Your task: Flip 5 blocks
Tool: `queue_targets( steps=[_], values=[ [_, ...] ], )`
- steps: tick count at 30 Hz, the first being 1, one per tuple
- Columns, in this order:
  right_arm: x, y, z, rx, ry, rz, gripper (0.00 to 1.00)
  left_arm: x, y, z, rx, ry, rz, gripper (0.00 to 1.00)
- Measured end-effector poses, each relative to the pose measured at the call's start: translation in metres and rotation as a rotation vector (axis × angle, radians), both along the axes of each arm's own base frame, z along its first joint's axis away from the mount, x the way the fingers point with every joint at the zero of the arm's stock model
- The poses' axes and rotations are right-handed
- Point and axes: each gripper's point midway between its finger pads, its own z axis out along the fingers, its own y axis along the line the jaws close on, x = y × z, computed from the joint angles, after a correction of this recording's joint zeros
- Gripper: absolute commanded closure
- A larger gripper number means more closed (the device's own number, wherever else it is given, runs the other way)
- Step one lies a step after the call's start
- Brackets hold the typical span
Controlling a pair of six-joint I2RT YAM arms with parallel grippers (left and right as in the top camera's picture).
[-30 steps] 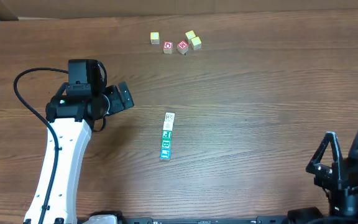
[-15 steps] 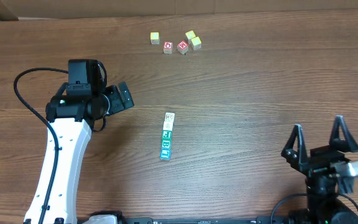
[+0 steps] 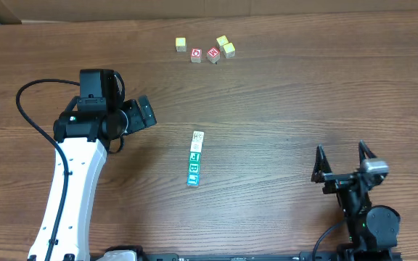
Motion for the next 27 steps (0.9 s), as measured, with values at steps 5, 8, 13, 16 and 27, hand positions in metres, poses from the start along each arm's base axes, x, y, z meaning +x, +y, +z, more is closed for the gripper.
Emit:
queue_targets(
  steps=[5, 8, 13, 16, 27],
  values=[
    [-0.0001, 0.0001, -0.0037, -0.101, 0.003, 0.003, 0.0, -0.0001, 0.0, 0.0, 0.0, 0.0, 0.0, 0.0],
    [-0.0001, 0.0002, -0.0039, -0.129, 0.0, 0.004, 0.0, -0.0001, 0.0, 0.0, 0.0, 0.0, 0.0, 0.0],
    [-0.0001, 0.0002, -0.004, -0.15, -0.002, 0.004, 0.0, -0.0001, 0.0, 0.0, 0.0, 0.0, 0.0, 0.0],
    [-0.0001, 0.0002, -0.0038, -0.154, -0.003, 0.004, 0.0, -0.0001, 0.0, 0.0, 0.0, 0.0, 0.0, 0.0],
    [-0.0001, 0.0002, -0.0038, -0.156, -0.003, 0.004, 0.0, -0.0001, 0.0, 0.0, 0.0, 0.0, 0.0, 0.0]
  ],
)
